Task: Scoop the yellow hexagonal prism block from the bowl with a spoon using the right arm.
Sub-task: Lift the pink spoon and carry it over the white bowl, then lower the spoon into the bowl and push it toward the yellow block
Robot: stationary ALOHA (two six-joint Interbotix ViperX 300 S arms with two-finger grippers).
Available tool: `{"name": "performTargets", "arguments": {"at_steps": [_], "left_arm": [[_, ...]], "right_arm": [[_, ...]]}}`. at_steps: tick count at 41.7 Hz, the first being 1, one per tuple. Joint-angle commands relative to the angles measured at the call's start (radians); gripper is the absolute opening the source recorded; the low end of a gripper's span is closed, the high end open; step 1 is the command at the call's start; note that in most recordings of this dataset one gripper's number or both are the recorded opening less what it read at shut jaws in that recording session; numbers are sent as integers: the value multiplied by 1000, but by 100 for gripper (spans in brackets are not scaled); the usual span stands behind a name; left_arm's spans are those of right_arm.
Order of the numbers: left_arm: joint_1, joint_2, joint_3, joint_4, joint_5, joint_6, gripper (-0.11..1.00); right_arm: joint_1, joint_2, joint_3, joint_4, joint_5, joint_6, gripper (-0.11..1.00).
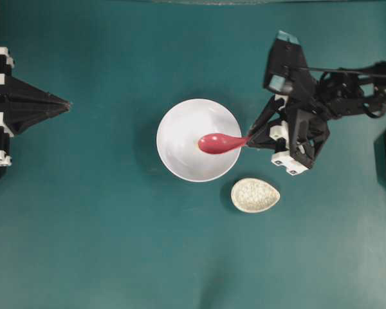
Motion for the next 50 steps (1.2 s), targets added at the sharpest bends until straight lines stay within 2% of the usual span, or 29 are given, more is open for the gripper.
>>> {"name": "performTargets", "arguments": {"at_steps": [1,7,16,22,34,50], "left_arm": [[0,5,-12,3,-5,2,0],[0,5,-12,3,-5,2,0],[0,5,-12,3,-5,2,0],[2,5,-12,3,-5,2,0],[0,3,-12,3,-5,2,0],[2,3,-12,3,-5,2,0]], "right_arm": [[-15,29,-74,-15,84,2,22],[-17,98,-150,-55,179,15,22],[-17,189,-258,-161,325,106,22],[-14,229,-310,-210,387,150,22],[-3,285,-337,-219,433,158,22],[2,330,-337,-221,411,156,22]]}}
